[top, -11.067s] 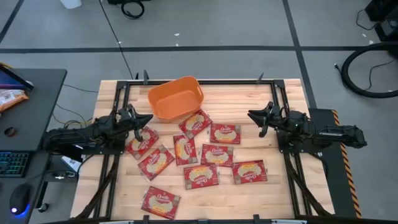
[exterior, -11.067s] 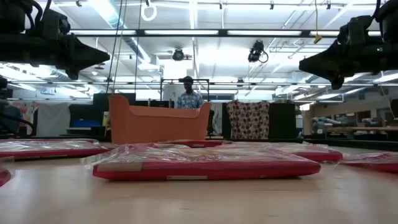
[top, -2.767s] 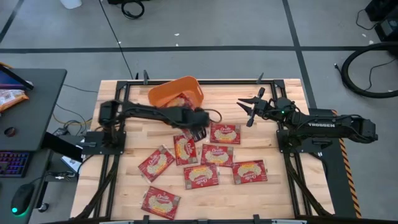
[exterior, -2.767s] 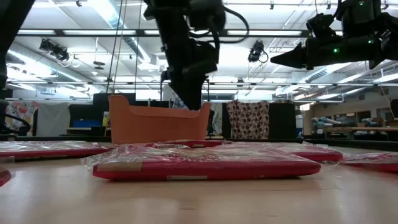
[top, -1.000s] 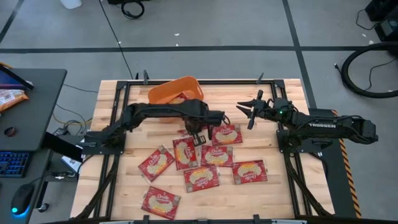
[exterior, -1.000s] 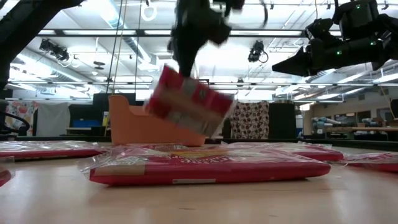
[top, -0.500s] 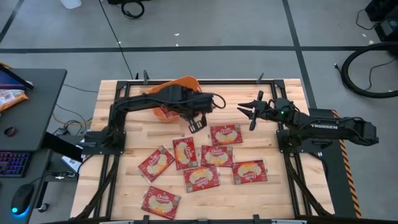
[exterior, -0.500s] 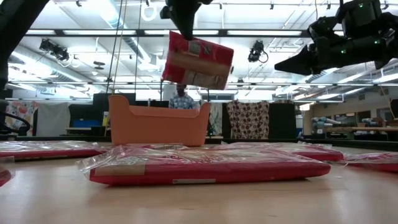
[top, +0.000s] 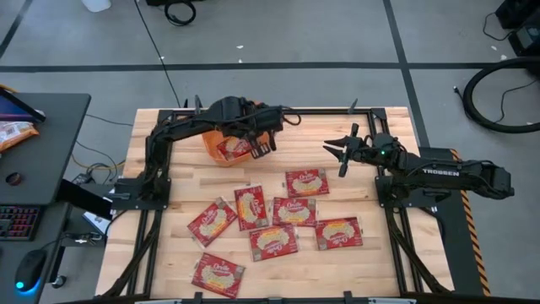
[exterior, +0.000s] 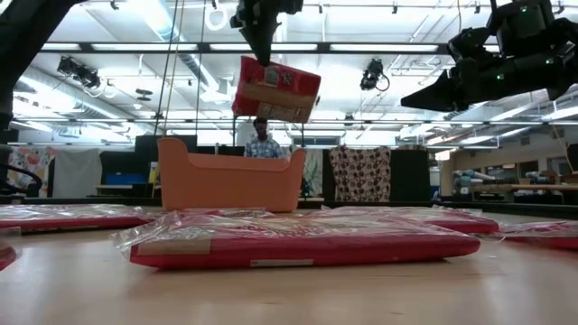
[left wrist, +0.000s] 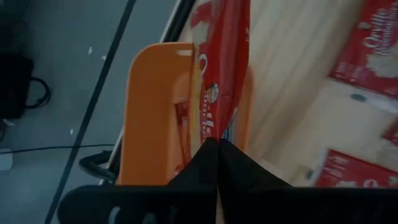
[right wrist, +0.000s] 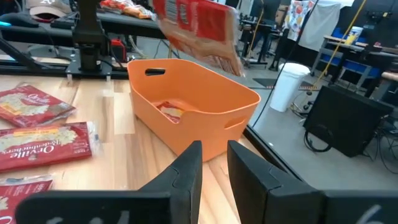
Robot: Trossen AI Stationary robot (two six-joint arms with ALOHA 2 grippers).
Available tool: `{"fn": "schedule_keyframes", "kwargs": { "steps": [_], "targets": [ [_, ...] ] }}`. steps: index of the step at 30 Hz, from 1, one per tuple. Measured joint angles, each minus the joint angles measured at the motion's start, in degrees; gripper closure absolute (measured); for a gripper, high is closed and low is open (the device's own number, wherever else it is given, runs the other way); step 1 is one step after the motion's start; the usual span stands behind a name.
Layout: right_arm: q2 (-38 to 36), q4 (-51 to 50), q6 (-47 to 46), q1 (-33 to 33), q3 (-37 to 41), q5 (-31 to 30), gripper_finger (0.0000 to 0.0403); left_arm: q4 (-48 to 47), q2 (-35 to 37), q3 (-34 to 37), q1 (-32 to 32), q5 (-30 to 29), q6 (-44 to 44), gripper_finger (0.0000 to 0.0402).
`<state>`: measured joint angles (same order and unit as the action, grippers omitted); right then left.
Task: Sort popcorn bags into baskets
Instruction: Put the red popcorn pack into the orange bin
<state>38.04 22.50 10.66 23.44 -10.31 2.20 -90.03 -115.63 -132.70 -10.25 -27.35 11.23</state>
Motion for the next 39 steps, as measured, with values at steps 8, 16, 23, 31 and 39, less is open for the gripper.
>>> {"fn": "schedule_keyframes", "kwargs": {
  "steps": [8, 16, 23, 31, 39],
  "targets": [
    [0.0, -0.2, 0.1, 0.0, 0.0, 0.0, 0.0321, 0.0, -0.4, 0.0, -5.5, 1.8, -2.9, 0.0401],
    [-0.5, -0.3, 1.8, 0.0, 0.0, 0.0, 0.0321, 0.1, 0.9, 13.7, -9.2, 6.2, -3.8, 0.0401],
    [-1.4, 0.5, 3.9, 0.0, 0.0, -0.4, 0.0321, 9.0, 5.5, 29.5, -10.0, 3.1, -4.9, 0.04],
    [-1.4, 0.6, 6.0, 0.0, 0.0, -1.1, 0.0321, 19.6, 8.5, 41.1, -12.3, 2.3, -3.6, 0.0391],
    [-1.3, 1.4, 6.7, 0.0, 0.0, -2.5, 0.0323, 18.2, 9.1, 40.5, -10.4, 8.2, -3.3, 0.0288]
  ]
}}
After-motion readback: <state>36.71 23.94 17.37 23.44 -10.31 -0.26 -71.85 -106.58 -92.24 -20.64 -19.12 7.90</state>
